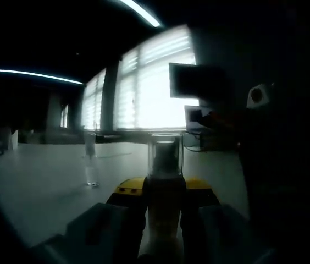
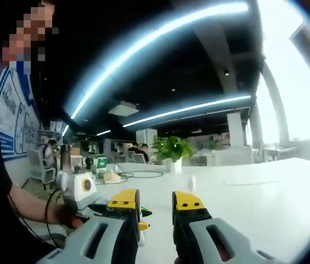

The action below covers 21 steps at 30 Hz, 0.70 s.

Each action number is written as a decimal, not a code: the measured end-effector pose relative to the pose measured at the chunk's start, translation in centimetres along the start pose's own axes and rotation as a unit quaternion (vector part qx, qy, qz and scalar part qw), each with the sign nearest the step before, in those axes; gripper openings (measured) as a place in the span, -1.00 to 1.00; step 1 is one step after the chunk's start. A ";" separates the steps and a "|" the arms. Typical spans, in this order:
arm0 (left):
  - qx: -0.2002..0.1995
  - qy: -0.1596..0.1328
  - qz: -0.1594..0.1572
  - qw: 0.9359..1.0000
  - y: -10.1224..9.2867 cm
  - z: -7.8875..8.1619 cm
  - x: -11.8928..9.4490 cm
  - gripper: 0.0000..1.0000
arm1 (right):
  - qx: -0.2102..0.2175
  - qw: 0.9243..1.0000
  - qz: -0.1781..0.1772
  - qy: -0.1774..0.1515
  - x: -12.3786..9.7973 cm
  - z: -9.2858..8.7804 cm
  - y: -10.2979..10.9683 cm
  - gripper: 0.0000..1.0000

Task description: Clamp pump bottle remove cover press pump head put on cover

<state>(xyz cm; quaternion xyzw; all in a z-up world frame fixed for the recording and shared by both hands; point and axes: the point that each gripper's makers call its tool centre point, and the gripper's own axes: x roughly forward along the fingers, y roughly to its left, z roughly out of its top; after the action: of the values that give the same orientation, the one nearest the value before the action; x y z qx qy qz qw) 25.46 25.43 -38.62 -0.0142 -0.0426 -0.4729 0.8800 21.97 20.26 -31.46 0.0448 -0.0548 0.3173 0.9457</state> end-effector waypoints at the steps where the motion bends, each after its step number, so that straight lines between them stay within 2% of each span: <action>1: -0.001 0.000 0.000 1.000 0.0 0.0 0.0 -0.72 | -0.002 1.000 0.002 0.000 0.2 -0.1 0.4 -0.64; 10: 0.001 -0.001 -0.003 1.000 -0.2 0.0 0.0 -0.72 | -0.023 0.999 0.018 0.015 1.3 -1.0 2.5 -0.63; 17: 0.003 -0.002 -0.003 1.000 -0.2 0.0 0.1 -0.72 | -0.027 0.999 0.023 0.027 1.9 -1.9 3.2 -0.63; 21: 0.004 -0.002 -0.002 1.000 -0.3 0.1 0.0 -0.72 | -0.022 0.999 0.020 0.024 2.0 -1.9 3.0 -0.63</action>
<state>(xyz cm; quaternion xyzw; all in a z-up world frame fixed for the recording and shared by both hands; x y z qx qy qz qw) 25.26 25.25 -38.57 -0.0116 -0.0461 -0.4748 0.8788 21.91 24.06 -32.89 0.0153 -0.0399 0.3362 0.9408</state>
